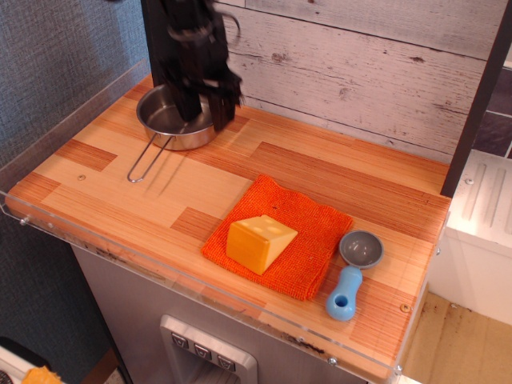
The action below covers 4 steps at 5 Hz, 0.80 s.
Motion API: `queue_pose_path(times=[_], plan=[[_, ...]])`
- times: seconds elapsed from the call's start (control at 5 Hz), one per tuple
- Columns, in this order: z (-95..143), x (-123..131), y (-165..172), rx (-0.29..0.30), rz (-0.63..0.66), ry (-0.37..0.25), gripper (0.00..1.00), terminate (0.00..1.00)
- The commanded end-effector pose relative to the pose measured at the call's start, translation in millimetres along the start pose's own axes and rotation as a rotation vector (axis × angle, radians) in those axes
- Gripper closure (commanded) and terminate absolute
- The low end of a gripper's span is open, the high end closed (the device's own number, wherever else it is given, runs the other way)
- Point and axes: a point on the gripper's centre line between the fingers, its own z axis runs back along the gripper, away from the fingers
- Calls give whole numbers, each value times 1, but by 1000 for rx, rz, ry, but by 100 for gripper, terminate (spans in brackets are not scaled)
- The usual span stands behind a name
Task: Move the pot to the back left corner of the table
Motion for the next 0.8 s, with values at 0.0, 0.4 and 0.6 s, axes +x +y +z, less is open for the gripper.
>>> queue_pose_path(times=[0.0,0.4,0.6], plan=[[92,-11,-26,49,-2,-180,0,0],[90,-22,-47,-6,4,-91,0,0],[87,-25,-52,13,13,-54,0,0]])
